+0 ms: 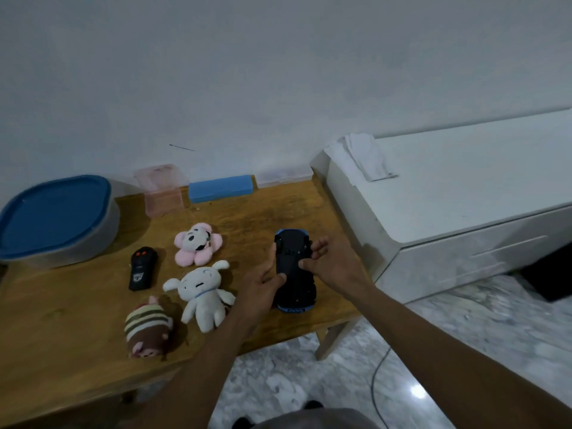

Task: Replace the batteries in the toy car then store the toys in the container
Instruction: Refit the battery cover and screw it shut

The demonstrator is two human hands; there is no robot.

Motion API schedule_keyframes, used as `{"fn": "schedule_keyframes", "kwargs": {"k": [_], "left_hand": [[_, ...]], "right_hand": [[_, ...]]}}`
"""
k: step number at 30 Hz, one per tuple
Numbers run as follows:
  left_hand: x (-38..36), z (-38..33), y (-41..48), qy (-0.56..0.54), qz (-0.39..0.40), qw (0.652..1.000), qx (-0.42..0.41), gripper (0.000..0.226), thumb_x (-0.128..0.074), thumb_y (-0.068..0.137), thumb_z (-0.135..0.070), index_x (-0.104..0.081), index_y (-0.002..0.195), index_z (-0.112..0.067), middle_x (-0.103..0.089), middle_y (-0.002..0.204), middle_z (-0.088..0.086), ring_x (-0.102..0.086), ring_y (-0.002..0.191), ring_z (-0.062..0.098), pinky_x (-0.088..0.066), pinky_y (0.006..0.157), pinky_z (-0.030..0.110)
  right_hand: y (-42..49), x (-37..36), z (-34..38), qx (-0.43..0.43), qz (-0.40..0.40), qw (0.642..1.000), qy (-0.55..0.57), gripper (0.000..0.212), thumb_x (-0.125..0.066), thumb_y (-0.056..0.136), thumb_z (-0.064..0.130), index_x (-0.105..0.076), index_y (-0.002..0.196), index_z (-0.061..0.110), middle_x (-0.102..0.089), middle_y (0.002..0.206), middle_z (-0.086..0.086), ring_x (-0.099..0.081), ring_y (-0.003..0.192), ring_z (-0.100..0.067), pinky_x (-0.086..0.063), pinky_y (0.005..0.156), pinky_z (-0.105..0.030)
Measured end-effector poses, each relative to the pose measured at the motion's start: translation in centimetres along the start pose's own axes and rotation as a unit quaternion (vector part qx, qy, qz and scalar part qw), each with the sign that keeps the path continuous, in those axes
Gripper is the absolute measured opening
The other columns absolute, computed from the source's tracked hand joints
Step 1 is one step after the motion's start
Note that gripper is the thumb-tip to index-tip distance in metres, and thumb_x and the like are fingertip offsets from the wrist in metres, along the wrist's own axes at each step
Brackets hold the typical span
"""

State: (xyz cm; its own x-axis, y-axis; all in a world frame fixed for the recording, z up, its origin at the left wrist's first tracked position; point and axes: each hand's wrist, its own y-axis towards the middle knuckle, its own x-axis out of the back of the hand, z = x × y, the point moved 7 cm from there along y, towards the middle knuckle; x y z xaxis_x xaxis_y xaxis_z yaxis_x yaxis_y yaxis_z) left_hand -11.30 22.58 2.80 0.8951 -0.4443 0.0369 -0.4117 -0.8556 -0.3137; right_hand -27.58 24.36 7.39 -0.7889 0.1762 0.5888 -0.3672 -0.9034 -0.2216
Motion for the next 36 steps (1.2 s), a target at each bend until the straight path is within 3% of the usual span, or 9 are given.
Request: {"fn": "schedule_keyframes", "kwargs": {"k": [3,6,9,12,17,22,26,31,36], "left_hand": [[-1.2,0.9,0.0,-0.021,0.005,0.999,0.024,0.070,-0.054,0.096,-0.011,-0.022,0.149,-0.044,-0.058,0.136,0.001,-0.064,0.113,0.020,-0.052,0.096,0.047],[-1.7,1.4,-0.1,-0.039,0.007,0.998,0.044,0.065,-0.053,0.097,-0.009,-0.028,0.147,-0.042,-0.066,0.122,-0.003,-0.068,0.105,0.018,-0.056,0.089,0.042],[-2.4,1.7,-0.1,-0.057,0.025,0.996,0.059,0.067,-0.054,0.097,-0.009,-0.027,0.149,-0.042,-0.066,0.122,-0.004,-0.068,0.105,0.019,-0.055,0.091,0.045],[-2.7,2.0,-0.2,-0.061,0.021,0.996,0.067,0.069,-0.054,0.097,-0.010,-0.023,0.150,-0.041,-0.063,0.126,-0.005,-0.068,0.105,0.018,-0.056,0.090,0.044],[-2.9,3.6,-0.9,-0.101,-0.001,0.991,0.087,0.069,-0.053,0.097,-0.005,-0.026,0.149,-0.041,-0.068,0.122,-0.002,-0.069,0.105,0.022,-0.055,0.088,0.047],[-2.7,4.6,-1.5,-0.122,-0.038,0.987,0.098,0.067,-0.054,0.096,-0.003,-0.031,0.147,-0.039,-0.070,0.116,-0.006,-0.070,0.103,0.019,-0.055,0.089,0.046],[-2.7,5.0,-1.7,-0.112,-0.048,0.987,0.105,0.068,-0.055,0.096,-0.005,-0.030,0.148,-0.041,-0.072,0.115,-0.003,-0.069,0.105,0.022,-0.052,0.093,0.052],[-3.2,4.9,-1.3,-0.123,-0.051,0.985,0.110,0.069,-0.056,0.096,-0.005,-0.029,0.148,-0.041,-0.070,0.117,-0.003,-0.069,0.104,0.023,-0.055,0.088,0.048],[-4.2,4.4,-0.7,-0.135,-0.032,0.985,0.106,0.072,-0.053,0.097,-0.003,-0.024,0.150,-0.041,-0.069,0.122,0.002,-0.069,0.106,0.025,-0.055,0.087,0.048]], "right_hand": [[0.1,0.4,-0.9,0.006,-0.003,1.000,-0.003,0.030,-0.080,0.072,0.015,-0.057,0.092,0.014,-0.058,0.077,0.008,-0.054,0.071,-0.005,-0.037,0.058,-0.016],[0.2,0.6,-1.5,0.004,0.012,1.000,0.011,0.031,-0.079,0.073,0.013,-0.058,0.095,0.012,-0.058,0.078,0.006,-0.054,0.071,-0.005,-0.041,0.061,-0.016],[0.8,0.7,-3.5,-0.023,0.015,0.999,0.034,0.028,-0.080,0.071,0.023,-0.057,0.087,0.023,-0.064,0.079,0.007,-0.063,0.078,-0.011,-0.055,0.071,-0.031],[1.4,1.0,-5.2,-0.045,0.013,0.996,0.072,0.021,-0.075,0.071,0.034,-0.056,0.079,0.030,-0.067,0.082,0.003,-0.068,0.082,-0.018,-0.058,0.077,-0.045],[3.0,4.4,-8.5,-0.064,-0.041,0.997,-0.029,0.004,-0.063,0.082,0.011,-0.063,0.085,0.015,-0.066,0.089,-0.002,-0.061,0.086,-0.018,-0.046,0.072,-0.026],[4.3,5.4,-11.4,-0.101,-0.002,0.985,-0.139,0.010,-0.065,0.080,0.015,-0.069,0.085,0.006,-0.069,0.087,-0.009,-0.065,0.086,-0.025,-0.051,0.073,-0.030],[4.8,3.9,-11.7,-0.081,0.036,0.982,-0.165,0.019,-0.071,0.077,0.021,-0.068,0.078,0.002,-0.067,0.078,-0.010,-0.066,0.077,-0.025,-0.056,0.071,-0.033],[4.9,2.5,-11.3,-0.049,0.043,0.975,-0.213,0.010,-0.059,0.085,0.007,-0.065,0.077,0.005,-0.064,0.081,-0.010,-0.063,0.080,-0.026,-0.048,0.065,-0.028],[5.1,2.6,-11.9,-0.073,0.031,0.975,-0.205,0.015,-0.060,0.087,0.010,-0.056,0.073,0.009,-0.060,0.075,-0.008,-0.059,0.070,-0.022,-0.042,0.060,-0.025]]}}
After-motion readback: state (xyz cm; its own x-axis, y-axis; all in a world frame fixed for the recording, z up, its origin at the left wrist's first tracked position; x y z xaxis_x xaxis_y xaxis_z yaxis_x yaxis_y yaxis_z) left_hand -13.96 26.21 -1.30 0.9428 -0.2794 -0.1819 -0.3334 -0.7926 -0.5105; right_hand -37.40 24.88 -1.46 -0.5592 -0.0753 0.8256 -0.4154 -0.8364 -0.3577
